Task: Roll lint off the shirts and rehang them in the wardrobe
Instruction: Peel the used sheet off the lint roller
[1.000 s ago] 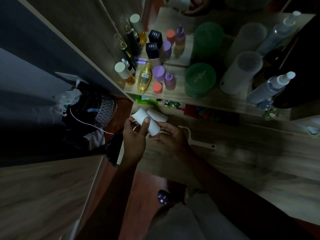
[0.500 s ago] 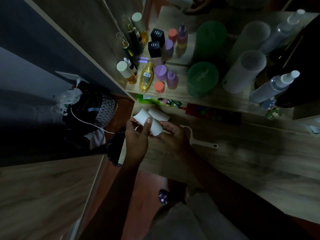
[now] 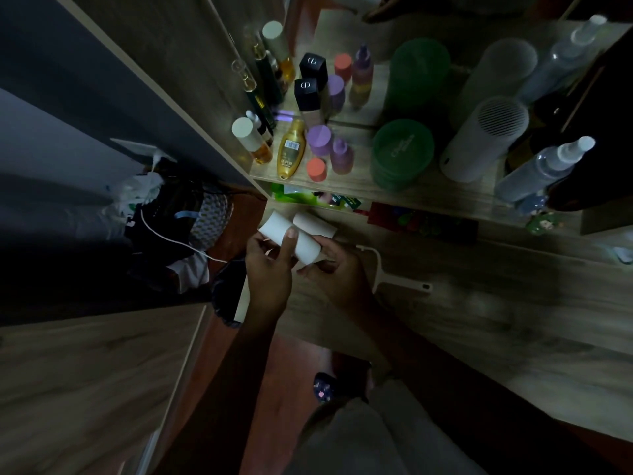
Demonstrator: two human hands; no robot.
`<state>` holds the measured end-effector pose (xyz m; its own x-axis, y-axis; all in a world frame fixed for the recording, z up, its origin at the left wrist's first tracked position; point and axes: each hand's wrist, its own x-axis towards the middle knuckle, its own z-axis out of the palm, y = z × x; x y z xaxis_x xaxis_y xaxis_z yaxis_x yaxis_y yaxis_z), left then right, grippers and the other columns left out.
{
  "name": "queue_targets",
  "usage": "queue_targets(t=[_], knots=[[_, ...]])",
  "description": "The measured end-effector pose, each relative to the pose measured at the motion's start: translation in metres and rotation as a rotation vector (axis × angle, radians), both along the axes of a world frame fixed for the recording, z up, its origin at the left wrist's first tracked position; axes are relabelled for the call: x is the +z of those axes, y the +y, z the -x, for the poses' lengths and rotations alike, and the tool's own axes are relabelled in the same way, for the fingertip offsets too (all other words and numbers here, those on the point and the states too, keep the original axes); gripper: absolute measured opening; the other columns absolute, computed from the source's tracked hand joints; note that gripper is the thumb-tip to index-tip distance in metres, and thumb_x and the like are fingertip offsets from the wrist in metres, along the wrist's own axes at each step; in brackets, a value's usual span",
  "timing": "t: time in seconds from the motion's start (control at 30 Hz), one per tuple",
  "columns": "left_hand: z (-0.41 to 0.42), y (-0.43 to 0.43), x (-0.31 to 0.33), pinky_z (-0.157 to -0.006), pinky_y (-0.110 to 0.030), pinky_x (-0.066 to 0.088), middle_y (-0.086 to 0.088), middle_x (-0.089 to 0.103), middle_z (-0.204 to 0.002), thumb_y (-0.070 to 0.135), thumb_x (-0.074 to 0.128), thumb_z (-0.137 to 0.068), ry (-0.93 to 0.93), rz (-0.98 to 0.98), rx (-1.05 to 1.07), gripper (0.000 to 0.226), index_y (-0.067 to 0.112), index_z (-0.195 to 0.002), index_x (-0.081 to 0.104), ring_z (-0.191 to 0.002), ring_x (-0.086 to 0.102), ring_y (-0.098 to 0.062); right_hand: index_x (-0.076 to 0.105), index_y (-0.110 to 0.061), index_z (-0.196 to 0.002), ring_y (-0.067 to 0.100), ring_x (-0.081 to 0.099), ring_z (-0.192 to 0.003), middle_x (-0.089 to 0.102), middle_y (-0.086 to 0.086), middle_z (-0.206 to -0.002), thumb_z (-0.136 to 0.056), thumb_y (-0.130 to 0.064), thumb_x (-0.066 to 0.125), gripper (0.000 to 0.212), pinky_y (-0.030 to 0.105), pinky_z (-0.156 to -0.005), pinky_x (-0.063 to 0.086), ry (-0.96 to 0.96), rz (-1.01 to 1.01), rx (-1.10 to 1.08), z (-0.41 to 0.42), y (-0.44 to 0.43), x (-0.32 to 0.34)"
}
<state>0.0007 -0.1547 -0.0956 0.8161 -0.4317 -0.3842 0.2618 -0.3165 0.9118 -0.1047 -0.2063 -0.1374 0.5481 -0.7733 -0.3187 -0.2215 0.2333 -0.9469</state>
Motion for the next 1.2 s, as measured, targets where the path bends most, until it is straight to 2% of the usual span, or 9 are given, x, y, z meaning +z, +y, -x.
queue_targets(t=[0.2, 0.33, 0.5, 0.63, 0.7, 0.77, 0.93, 1.07, 1.2], knots=[[0.003, -0.003, 0.002, -0.076, -0.033, 0.061, -0.008, 0.066, -0.108, 0.02, 0.071, -0.093, 0.017, -0.013, 0.015, 0.044, -0.003, -0.124, 0.052, -0.098, 0.07, -0.014, 0.062, -0.007, -0.132, -0.008, 0.068, -0.081, 0.071, 0.005, -0.115, -0.075, -0.002, 0.079, 0.059, 0.023, -0.076, 0.06, 0.036, 0.128, 0.007, 0.002, -0.001, -0.004], [0.003, -0.003, 0.001, -0.082, -0.041, 0.062, -0.009, 0.066, -0.109, 0.022, 0.071, -0.092, 0.02, -0.018, 0.02, 0.045, -0.004, -0.125, 0.052, -0.105, 0.07, -0.024, 0.061, -0.006, -0.132, 0.011, 0.074, -0.087, 0.07, 0.007, -0.118, -0.076, -0.002, 0.077, 0.058, 0.033, -0.078, 0.062, 0.015, 0.113, 0.0, 0.003, -0.001, -0.005], [0.001, -0.003, 0.0, -0.076, -0.034, 0.062, -0.017, 0.066, -0.117, 0.024, 0.071, -0.092, 0.052, -0.001, 0.031, 0.048, -0.005, -0.126, 0.052, -0.11, 0.068, -0.03, 0.059, -0.008, -0.135, 0.01, 0.069, -0.103, 0.068, 0.002, -0.123, -0.077, 0.002, 0.074, 0.06, 0.017, -0.083, 0.056, -0.012, 0.124, 0.018, 0.003, 0.0, -0.004], [-0.001, -0.005, 0.001, -0.074, -0.032, 0.061, -0.011, 0.066, -0.111, 0.021, 0.07, -0.093, 0.068, 0.023, 0.03, 0.047, -0.006, -0.127, 0.051, -0.11, 0.068, -0.03, 0.058, -0.005, -0.134, -0.009, 0.067, -0.091, 0.066, -0.002, -0.117, -0.077, 0.004, 0.074, 0.06, 0.011, -0.078, 0.053, -0.021, 0.134, 0.018, 0.003, 0.0, -0.005], [-0.001, -0.007, 0.002, -0.075, -0.033, 0.061, -0.01, 0.066, -0.11, 0.02, 0.07, -0.093, 0.066, 0.027, 0.032, 0.047, -0.006, -0.127, 0.051, -0.11, 0.069, -0.029, 0.058, -0.003, -0.133, -0.013, 0.066, -0.086, 0.065, -0.002, -0.115, -0.076, 0.003, 0.075, 0.06, 0.014, -0.077, 0.055, -0.032, 0.127, 0.01, 0.002, 0.0, -0.005], [-0.002, -0.006, 0.001, -0.078, -0.036, 0.062, -0.014, 0.066, -0.113, 0.021, 0.071, -0.093, 0.061, 0.026, 0.038, 0.047, -0.005, -0.126, 0.051, -0.111, 0.068, -0.032, 0.058, -0.003, -0.134, -0.004, 0.07, -0.089, 0.068, -0.002, -0.116, -0.077, -0.003, 0.076, 0.06, 0.023, -0.08, 0.059, -0.053, 0.101, -0.005, 0.002, 0.001, -0.005], [-0.003, -0.004, -0.004, -0.075, -0.036, 0.062, -0.023, 0.064, -0.12, 0.026, 0.072, -0.092, 0.07, 0.008, 0.057, 0.051, -0.005, -0.126, 0.05, -0.112, 0.067, -0.035, 0.059, -0.005, -0.135, 0.007, 0.071, -0.103, 0.073, -0.002, -0.115, -0.085, 0.003, 0.069, 0.052, 0.028, -0.089, 0.056, -0.097, -0.078, 0.021, 0.002, -0.003, -0.008], [-0.003, -0.001, -0.006, -0.073, -0.032, 0.06, -0.022, 0.064, -0.121, 0.025, 0.071, -0.093, 0.078, 0.009, 0.067, 0.05, -0.005, -0.127, 0.05, -0.111, 0.068, -0.034, 0.055, -0.006, -0.139, 0.019, 0.069, -0.111, 0.067, 0.007, -0.127, -0.089, -0.007, 0.067, 0.052, 0.035, -0.091, 0.058, -0.15, -0.135, 0.048, 0.007, -0.001, -0.011], [-0.005, 0.002, -0.007, -0.075, -0.03, 0.061, -0.019, 0.064, -0.123, 0.022, 0.07, -0.093, 0.1, 0.017, 0.092, 0.05, -0.004, -0.13, 0.049, -0.113, 0.067, -0.03, 0.062, -0.011, -0.13, -0.003, 0.066, -0.102, 0.069, -0.004, -0.119, -0.088, -0.006, 0.071, 0.043, 0.025, -0.088, 0.057, -0.046, -0.036, 0.074, 0.014, 0.0, -0.016]])
